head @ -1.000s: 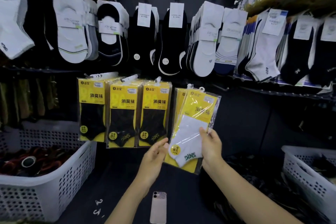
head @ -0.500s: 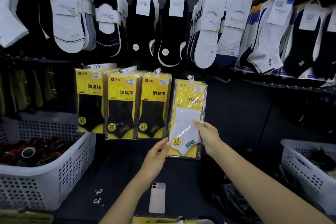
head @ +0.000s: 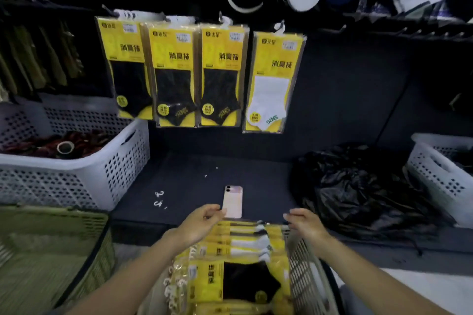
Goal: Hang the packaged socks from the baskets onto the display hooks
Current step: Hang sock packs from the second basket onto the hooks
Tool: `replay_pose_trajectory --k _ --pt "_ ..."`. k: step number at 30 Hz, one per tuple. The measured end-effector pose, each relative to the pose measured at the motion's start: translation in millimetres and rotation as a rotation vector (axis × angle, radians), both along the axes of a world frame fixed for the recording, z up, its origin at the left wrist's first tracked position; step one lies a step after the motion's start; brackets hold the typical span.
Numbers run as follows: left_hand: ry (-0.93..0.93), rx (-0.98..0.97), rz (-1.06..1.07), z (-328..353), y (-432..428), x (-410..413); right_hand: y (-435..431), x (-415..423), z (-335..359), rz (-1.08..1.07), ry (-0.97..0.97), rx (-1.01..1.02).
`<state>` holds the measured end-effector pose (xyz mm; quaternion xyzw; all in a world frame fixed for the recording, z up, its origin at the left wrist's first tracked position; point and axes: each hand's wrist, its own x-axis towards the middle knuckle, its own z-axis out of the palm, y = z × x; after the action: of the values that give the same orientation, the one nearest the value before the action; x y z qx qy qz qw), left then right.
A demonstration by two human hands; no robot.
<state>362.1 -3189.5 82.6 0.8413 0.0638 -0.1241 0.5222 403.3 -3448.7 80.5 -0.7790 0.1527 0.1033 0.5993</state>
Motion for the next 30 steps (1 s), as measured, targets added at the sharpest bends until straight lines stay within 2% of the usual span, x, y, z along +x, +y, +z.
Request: replay_pose_trajectory --k 2,5,11,15,21,24,27,30 --pt "0.033 0.096 0.006 -29.5 12.3 -13.1 -6.3 -13.4 -28.9 0.135 0.021 -0.070" --pt "0.069 0.192 0.033 -72.2 30.2 -34.3 -15.7 -25.4 -66.7 0.290 0.161 -0.166" --pt "0.216 0.050 0.095 -124.2 40.5 -71.4 -21.9 -36.3 -118.0 0.329 0.176 -0.270" --pt "0.162 0.040 0.185 -136.4 19.5 -77.5 -23.2 -34.0 -130.2 0.302 0.194 -0.261" --pt "0.086 -0.012 0.277 -139.0 6.1 -75.2 -22.6 -33.7 -125.8 0.387 0.238 -0.118" --pt "0.120 -0.061 0.342 -136.6 11.5 -75.1 -14.1 -29.1 -110.3 0.394 0.179 -0.061" --pt "0.105 -0.097 0.319 -134.6 17.7 -73.5 -2.7 -22.4 -84.3 0.407 0.097 -0.028" --pt "0.073 -0.141 0.367 -109.6 17.1 -63.3 7.5 -14.6 -46.4 0.309 -0.008 0.051"
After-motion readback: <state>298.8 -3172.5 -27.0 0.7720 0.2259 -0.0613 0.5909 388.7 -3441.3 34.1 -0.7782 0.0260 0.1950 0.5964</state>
